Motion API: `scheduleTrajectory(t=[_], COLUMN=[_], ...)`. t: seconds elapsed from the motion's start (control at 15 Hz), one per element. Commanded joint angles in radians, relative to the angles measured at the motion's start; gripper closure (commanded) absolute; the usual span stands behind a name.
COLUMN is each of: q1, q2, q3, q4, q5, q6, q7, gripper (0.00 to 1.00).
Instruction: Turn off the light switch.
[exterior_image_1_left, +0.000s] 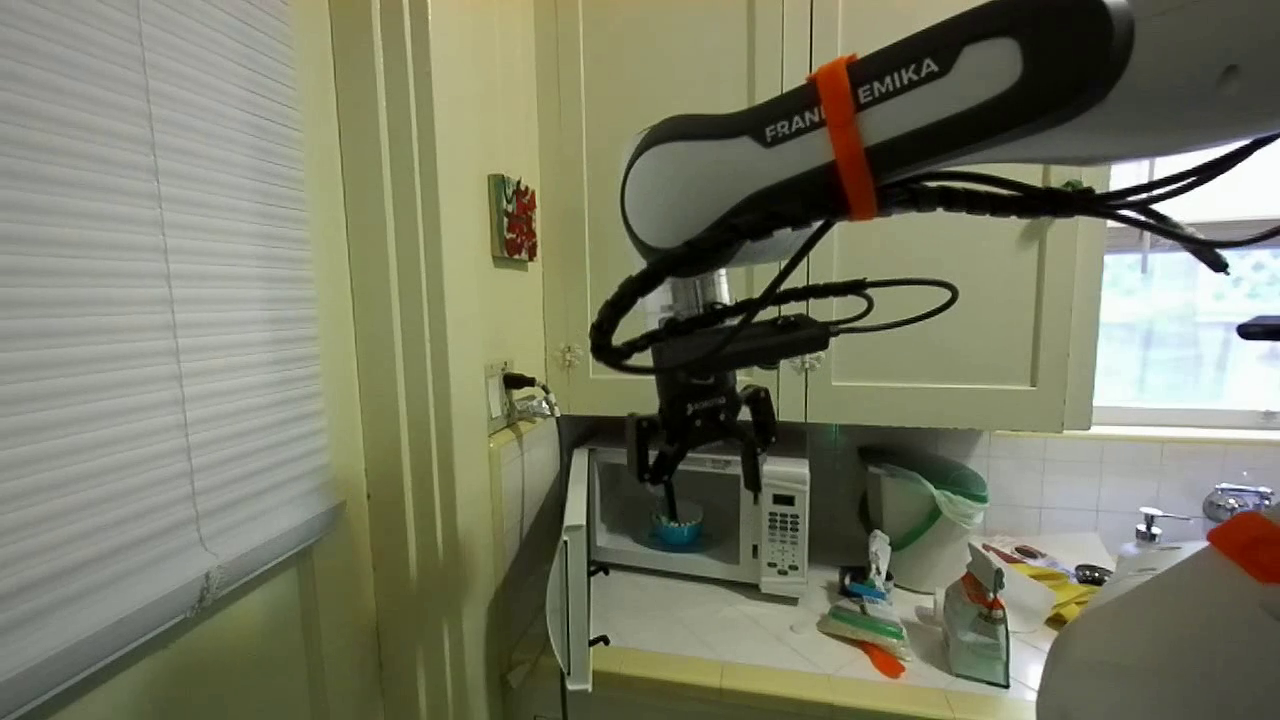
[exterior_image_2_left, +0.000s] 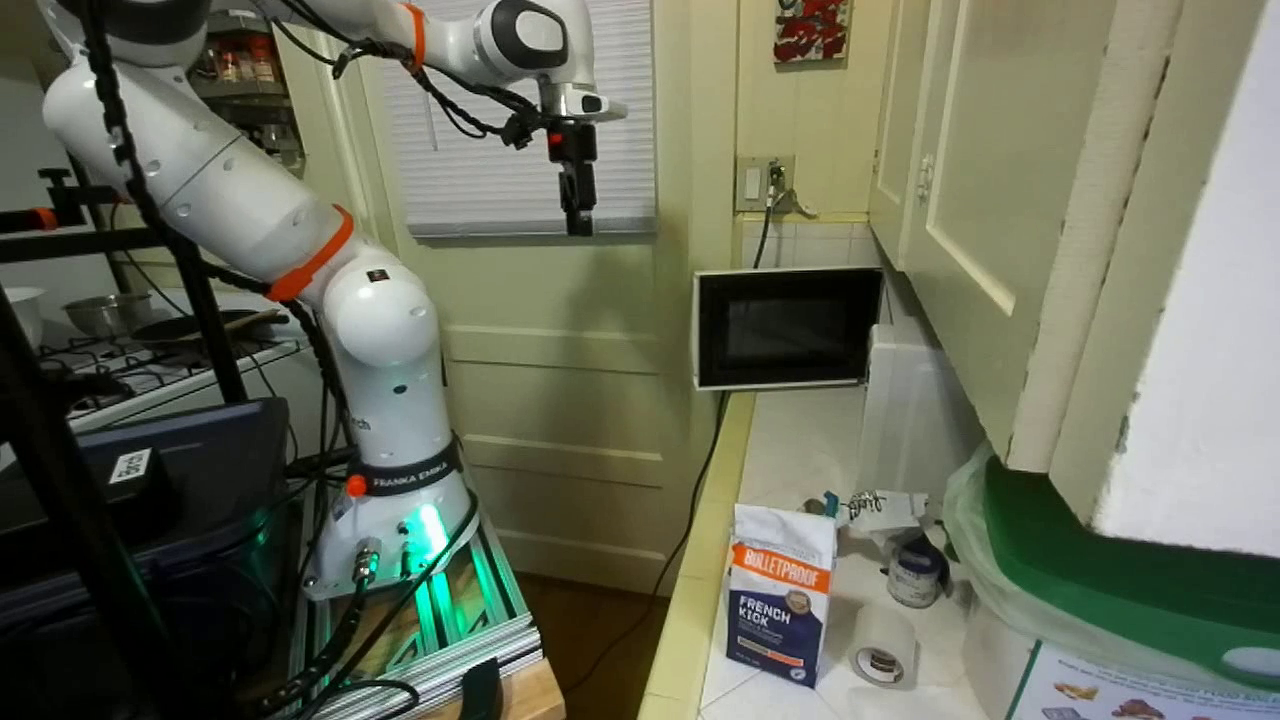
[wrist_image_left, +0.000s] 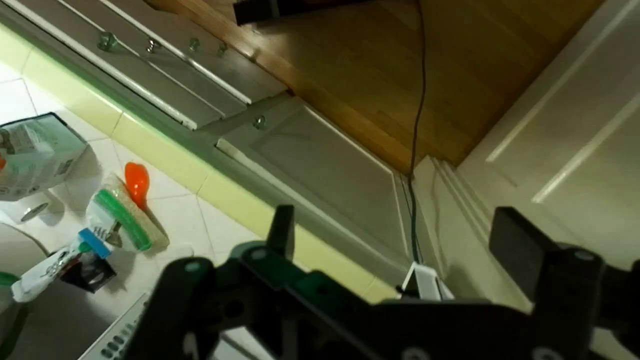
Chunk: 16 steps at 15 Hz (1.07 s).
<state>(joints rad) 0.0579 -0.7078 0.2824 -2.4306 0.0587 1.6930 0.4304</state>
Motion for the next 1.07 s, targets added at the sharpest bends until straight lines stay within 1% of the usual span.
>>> scheduleTrajectory(t=[0.0,0.2,0.33,0.53,0.73,0.8,0.87,1.0], q1=[-0.063,-0.075,-0.06,-0.033,-0.009,-0.003,-0.011,-0.003], q2=[0.091,0.199,0.268,0.367,0.44,0.455,0.413,0.446], q3=[-0.056,-0.084,-0.092,-0.111,-0.138,-0.145,-0.136,-0.146], q4=[0.105,0.198,0.249,0.316,0.36,0.368,0.335,0.356], q5=[-0.048,-0.079,-0.102,-0.122,-0.105,-0.089,-0.111,-0.108], q6=[0.124,0.243,0.299,0.335,0.386,0.42,0.388,0.411], q7=[-0.016,-0.07,-0.131,-0.262,-0.388,-0.399,-0.342,-0.371], gripper=[0.0,0.0,0.0,0.0,0.0,0.0,0.0,0.0])
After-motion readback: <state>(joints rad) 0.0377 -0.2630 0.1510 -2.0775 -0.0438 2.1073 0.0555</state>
